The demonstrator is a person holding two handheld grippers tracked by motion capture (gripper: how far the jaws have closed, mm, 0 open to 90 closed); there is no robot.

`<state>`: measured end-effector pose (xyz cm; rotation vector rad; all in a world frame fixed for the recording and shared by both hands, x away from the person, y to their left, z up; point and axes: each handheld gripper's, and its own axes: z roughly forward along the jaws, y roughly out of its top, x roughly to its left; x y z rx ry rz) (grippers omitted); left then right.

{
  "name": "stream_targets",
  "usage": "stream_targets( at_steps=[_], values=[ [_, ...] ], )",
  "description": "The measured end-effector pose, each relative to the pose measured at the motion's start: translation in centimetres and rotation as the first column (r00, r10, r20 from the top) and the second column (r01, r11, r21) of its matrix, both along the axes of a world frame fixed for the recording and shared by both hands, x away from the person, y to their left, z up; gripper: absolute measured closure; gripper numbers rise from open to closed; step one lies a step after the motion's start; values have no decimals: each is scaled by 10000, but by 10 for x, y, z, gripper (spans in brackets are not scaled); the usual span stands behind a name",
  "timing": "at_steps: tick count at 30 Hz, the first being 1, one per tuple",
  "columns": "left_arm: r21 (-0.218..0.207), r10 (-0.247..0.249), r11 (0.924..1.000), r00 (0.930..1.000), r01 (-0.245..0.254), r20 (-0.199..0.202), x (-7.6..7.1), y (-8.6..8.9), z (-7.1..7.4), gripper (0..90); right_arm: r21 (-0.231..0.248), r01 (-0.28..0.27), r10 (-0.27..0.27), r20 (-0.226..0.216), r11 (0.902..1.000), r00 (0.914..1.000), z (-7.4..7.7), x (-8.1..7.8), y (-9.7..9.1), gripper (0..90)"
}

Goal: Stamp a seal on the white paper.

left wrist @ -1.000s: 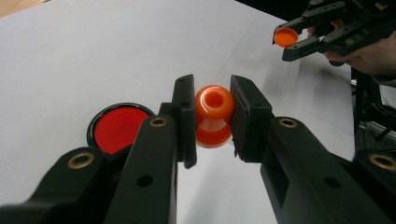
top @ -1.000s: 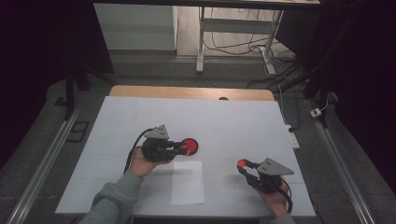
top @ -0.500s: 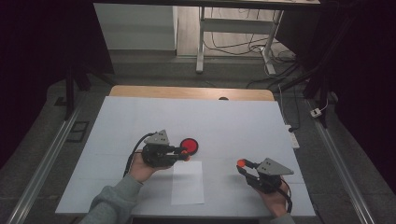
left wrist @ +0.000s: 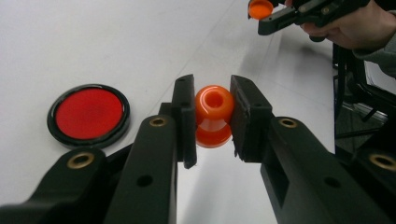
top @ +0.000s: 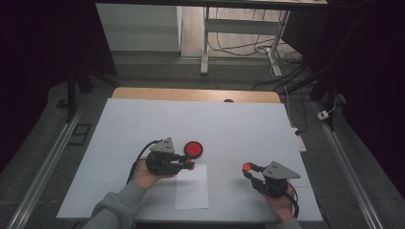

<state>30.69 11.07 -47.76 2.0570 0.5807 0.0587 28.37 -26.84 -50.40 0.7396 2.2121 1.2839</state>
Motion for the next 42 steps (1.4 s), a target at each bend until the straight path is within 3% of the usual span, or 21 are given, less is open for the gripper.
stream_targets(
  at_steps=[24, 42],
  values=[
    [675, -405, 9968, 9988, 423, -280, -11, -11, -22, 725, -33, -33, 33, -49, 10000, 10000, -1, 1, 0, 650],
    [1199, -346, 9921, 9990, 377, -283, -11, -19, -36, 725, -51, -66, 66, -41, 10000, 10000, -1, 1, 1, 650]
  ],
)
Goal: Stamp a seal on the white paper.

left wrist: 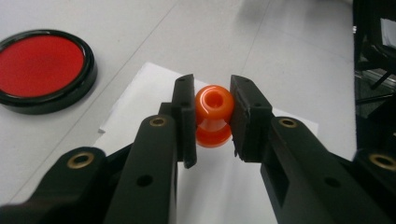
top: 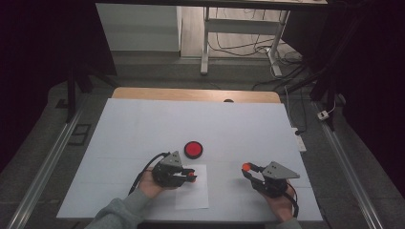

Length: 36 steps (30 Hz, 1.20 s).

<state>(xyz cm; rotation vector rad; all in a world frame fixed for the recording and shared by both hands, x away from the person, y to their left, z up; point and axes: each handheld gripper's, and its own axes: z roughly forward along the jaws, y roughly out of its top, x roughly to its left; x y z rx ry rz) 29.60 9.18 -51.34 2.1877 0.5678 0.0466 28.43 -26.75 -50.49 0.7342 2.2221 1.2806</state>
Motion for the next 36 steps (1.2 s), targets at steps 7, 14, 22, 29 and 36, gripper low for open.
stream_targets(
  at_steps=[7, 14, 22, 29, 36],
  values=[
    [225, 21, 9997, 9999, -23, 100, -1, -4, -5, 725, -12, -3, 3, -3, 10000, 10000, 0, 0, 0, 650],
    [259, 121, 9996, 9997, -127, 214, -3, -5, -6, 725, 5, 5, -5, 16, 10000, 10000, 0, 0, 0, 650],
    [473, -25, 9989, 9999, 17, 167, -4, -8, -10, 725, 15, -3, 3, -6, 10000, 10000, 0, 0, 0, 650],
    [636, -30, 9980, 9996, 12, 274, -4, -8, -11, 725, 17, -7, 7, -16, 10000, 10000, 0, 0, 1, 650],
    [614, 31, 9981, 9994, -52, 338, -4, -9, -13, 725, 17, -5, 5, -19, 10000, 10000, 0, 0, 0, 650]
  ],
)
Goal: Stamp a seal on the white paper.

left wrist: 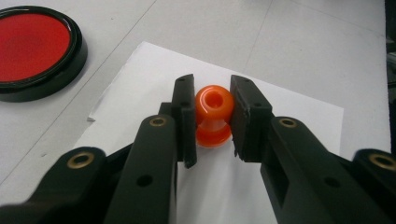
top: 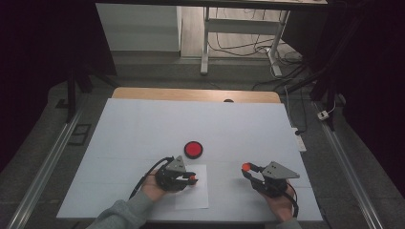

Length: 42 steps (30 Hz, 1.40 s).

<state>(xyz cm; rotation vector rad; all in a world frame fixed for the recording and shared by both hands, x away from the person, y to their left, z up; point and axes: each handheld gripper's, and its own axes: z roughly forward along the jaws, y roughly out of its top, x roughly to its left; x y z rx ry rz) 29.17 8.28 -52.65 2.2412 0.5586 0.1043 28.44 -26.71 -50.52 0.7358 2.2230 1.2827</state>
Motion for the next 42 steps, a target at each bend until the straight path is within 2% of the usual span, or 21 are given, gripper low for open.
stream_targets(
  at_steps=[10, 16, 24, 42],
  values=[
    [194, -162, 9997, 9996, 157, 248, -3, -2, -4, 725, -4, -3, 3, 2, 10000, 10000, 0, 0, 0, 650],
    [146, -139, 9998, 9959, 127, 892, -11, -1, -8, 726, 28, 19, -19, -8, 10000, 10000, 0, 0, 0, 650],
    [452, -248, 9988, 9928, 197, 1168, -13, -3, -8, 728, 4, 32, -32, 17, 10000, 10000, 0, -1, 0, 650],
    [544, -242, 9984, 9938, 183, 1089, -13, -4, -7, 731, -3, 46, -46, 26, 10000, 10000, 0, -1, 0, 650]
  ],
)
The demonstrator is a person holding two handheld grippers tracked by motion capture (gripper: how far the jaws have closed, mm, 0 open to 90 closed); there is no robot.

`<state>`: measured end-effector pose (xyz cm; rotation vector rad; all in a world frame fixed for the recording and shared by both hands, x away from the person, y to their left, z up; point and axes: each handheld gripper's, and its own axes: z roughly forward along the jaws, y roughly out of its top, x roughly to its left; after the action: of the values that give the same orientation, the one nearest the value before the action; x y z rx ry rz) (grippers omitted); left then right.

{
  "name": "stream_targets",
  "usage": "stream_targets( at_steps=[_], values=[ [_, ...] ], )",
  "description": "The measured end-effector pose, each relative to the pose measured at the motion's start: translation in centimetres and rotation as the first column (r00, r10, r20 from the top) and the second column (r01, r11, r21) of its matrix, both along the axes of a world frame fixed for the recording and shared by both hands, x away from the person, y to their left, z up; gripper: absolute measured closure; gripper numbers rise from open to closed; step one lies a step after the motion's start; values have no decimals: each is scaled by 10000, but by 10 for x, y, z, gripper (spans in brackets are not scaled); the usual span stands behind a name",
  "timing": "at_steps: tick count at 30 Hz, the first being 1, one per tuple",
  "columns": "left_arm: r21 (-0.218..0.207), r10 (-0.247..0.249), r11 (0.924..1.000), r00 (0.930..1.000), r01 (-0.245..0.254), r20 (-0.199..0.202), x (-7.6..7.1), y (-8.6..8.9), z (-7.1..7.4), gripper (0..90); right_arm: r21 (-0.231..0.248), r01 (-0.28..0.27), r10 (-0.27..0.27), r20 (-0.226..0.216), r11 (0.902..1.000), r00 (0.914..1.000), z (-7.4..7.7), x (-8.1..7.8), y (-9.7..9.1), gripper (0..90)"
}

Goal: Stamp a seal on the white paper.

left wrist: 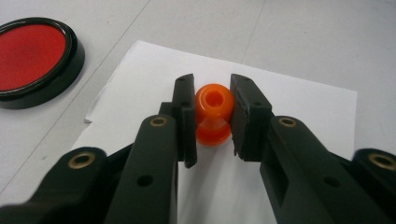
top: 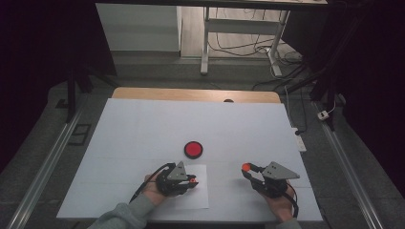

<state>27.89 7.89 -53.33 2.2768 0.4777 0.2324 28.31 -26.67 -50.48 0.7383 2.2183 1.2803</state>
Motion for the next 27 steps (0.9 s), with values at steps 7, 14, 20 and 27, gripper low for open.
stream_targets(
  at_steps=[7, 14, 20, 27],
  values=[
    [-54, 19, 10000, 9999, -20, -118, 1, 0, 0, 731, -18, -59, 59, -37, 10000, 10000, -1, 1, 1, 650],
    [-117, -29, 9999, 9999, 27, -123, 2, 1, -1, 731, 16, -67, 67, -31, 10000, 10000, -1, 0, 1, 650],
    [-127, -55, 9999, 9999, 53, -106, 2, 1, -1, 731, -2, -103, 103, -15, 9999, 9999, 0, 0, 2, 650],
    [-793, -34, 9969, 9992, 2, -401, 6, 5, 8, 728, 31, -130, 130, -9, 9999, 9999, 0, 0, 3, 650]
  ],
)
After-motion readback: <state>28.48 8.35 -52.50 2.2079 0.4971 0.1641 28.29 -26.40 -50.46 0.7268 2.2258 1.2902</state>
